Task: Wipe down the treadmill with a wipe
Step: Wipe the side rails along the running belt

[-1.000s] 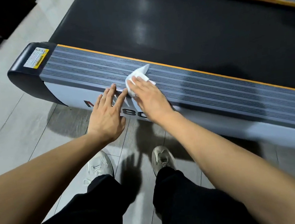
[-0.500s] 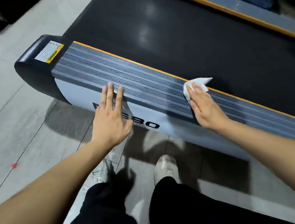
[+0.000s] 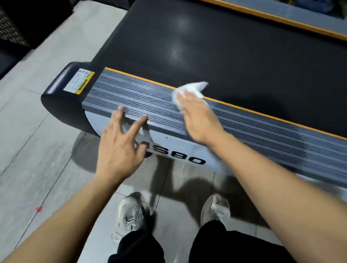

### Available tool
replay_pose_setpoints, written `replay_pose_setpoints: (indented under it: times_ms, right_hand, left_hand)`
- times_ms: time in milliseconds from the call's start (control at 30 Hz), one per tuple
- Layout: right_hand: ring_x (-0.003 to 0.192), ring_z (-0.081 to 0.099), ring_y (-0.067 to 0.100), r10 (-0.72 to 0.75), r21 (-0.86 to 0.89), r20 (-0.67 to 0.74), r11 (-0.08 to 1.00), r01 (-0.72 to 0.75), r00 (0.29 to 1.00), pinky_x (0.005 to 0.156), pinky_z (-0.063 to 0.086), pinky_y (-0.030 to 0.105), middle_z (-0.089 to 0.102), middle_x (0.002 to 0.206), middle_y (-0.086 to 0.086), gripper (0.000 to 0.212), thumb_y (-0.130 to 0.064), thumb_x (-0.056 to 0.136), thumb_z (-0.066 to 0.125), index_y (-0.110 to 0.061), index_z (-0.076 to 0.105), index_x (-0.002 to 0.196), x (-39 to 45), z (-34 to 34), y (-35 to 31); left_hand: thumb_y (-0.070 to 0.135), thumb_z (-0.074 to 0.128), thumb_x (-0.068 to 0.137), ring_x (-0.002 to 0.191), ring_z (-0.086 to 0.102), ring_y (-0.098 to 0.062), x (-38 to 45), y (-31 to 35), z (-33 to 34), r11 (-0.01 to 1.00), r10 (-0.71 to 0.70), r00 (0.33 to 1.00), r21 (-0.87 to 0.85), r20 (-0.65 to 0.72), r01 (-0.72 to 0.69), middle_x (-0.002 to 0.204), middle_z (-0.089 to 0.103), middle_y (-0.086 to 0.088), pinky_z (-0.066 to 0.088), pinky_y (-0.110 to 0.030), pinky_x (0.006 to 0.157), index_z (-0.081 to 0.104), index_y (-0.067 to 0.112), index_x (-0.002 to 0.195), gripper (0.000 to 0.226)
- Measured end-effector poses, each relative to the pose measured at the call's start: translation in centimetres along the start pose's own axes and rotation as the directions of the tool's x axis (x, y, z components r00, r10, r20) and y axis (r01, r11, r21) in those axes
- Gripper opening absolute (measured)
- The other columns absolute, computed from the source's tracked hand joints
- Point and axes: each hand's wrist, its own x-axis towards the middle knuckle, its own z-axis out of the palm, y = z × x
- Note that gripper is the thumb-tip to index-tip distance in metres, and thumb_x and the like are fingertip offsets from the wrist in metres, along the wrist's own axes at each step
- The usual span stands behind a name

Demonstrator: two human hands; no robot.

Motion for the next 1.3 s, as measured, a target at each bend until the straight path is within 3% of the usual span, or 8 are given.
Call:
replay_pose_setpoints:
  times_ms: [67,233,433,567,833,967,1100,1300]
  right_hand:
    - [0.134,0.043,0.045,0.155,0.020,-0.129,0.988,-0.154,0.979,0.118,0.030,0.055,0.051,0.137,0.026,0.040,0.008,0.092,0.046,0.001,0.052,0.131,-4.1,-0.4,2.7]
    - [0.150,0.026,0.033,0.465,0.029,-0.167,0.884,-0.467,0.869,0.122,0.022,0.047,0.034,0.159,0.016,0.051,-0.010,0.101,0.039,-0.010,0.037,0.152,-6.0,0.3,4.2]
    - [0.131,0.043,0.039,0.020,0.026,-0.023,0.999,-0.020,1.000,0.115,0.030,0.052,0.049,0.138,0.018,0.040,0.000,0.091,0.041,-0.004,0.053,0.129,3.0,2.5,-4.8]
    - [0.155,0.015,0.021,-0.058,0.062,0.020,0.996,0.057,0.998,0.126,0.015,0.043,0.025,0.166,0.005,0.051,-0.021,0.108,0.033,-0.015,0.029,0.159,1.9,3.8,-6.6]
    - [0.153,0.025,0.021,0.053,0.013,-0.120,0.999,-0.052,0.991,0.124,0.025,0.045,0.035,0.162,0.005,0.054,-0.016,0.102,0.038,-0.015,0.035,0.156,-10.5,2.7,-0.9]
    - [0.151,0.029,0.025,0.023,-0.011,-0.168,1.000,-0.026,0.985,0.121,0.030,0.048,0.039,0.159,0.007,0.055,-0.008,0.101,0.052,-0.013,0.039,0.154,-7.0,4.5,-3.3]
    - [0.153,0.023,0.025,-0.099,-0.009,-0.078,0.995,0.099,0.992,0.124,0.023,0.043,0.034,0.162,0.007,0.070,0.000,0.092,0.060,-0.013,0.035,0.156,-0.6,6.1,-8.1]
    - [0.156,0.007,0.021,-0.253,-0.025,0.094,0.966,0.256,0.963,0.126,0.008,0.038,0.013,0.169,0.004,0.064,-0.008,0.102,0.039,-0.017,0.016,0.161,8.5,8.2,-16.1]
  left_hand:
    - [0.049,0.051,0.085,0.158,0.004,-0.033,0.3,-1.5,-0.4,0.999,0.016,0.999,-0.043,0.045,-0.014,0.171,-0.002,-0.013,0.018,-0.053,0.124,0.019,0.046,0.160,0.082]
    - [0.065,0.035,0.074,0.157,-0.016,-0.024,0.2,-2.6,-0.4,0.992,0.076,0.991,-0.109,0.108,-0.064,0.170,-0.019,-0.004,0.006,-0.044,0.126,0.003,0.049,0.160,0.094]
    - [0.054,0.046,0.078,0.156,-0.021,-0.022,0.4,-2.5,-0.2,0.994,0.067,0.992,-0.096,0.106,-0.057,0.169,-0.023,-0.003,-0.002,-0.038,0.123,-0.001,0.050,0.160,0.094]
    - [0.045,0.060,0.088,0.155,-0.022,-0.019,0.5,-2.7,-0.2,0.994,0.074,0.991,-0.084,0.114,-0.065,0.167,-0.026,0.002,-0.004,-0.036,0.122,-0.002,0.051,0.159,0.094]
    - [0.046,0.057,0.092,0.156,-0.020,-0.022,0.1,-2.5,0.0,0.991,0.069,0.995,-0.121,0.070,-0.060,0.167,-0.024,-0.001,0.011,-0.041,0.124,0.003,0.044,0.162,0.088]
    - [0.037,0.060,0.089,0.159,-0.005,-0.020,0.0,-2.8,-0.6,0.986,0.041,0.999,-0.160,0.022,-0.037,0.172,-0.003,-0.003,0.013,-0.045,0.129,0.009,0.025,0.165,0.093]
    - [0.026,0.064,0.092,0.158,0.009,-0.031,-0.4,-5.0,-0.9,0.975,-0.212,0.973,-0.092,-0.091,0.203,0.172,0.003,-0.011,0.021,-0.047,0.125,0.012,0.015,0.164,0.090]
    - [0.018,0.042,0.093,0.158,0.009,-0.031,-1.6,-10.0,-1.9,0.945,-0.320,0.945,-0.090,-0.067,0.314,0.172,0.009,-0.008,0.021,-0.050,0.125,0.012,0.011,0.164,0.077]
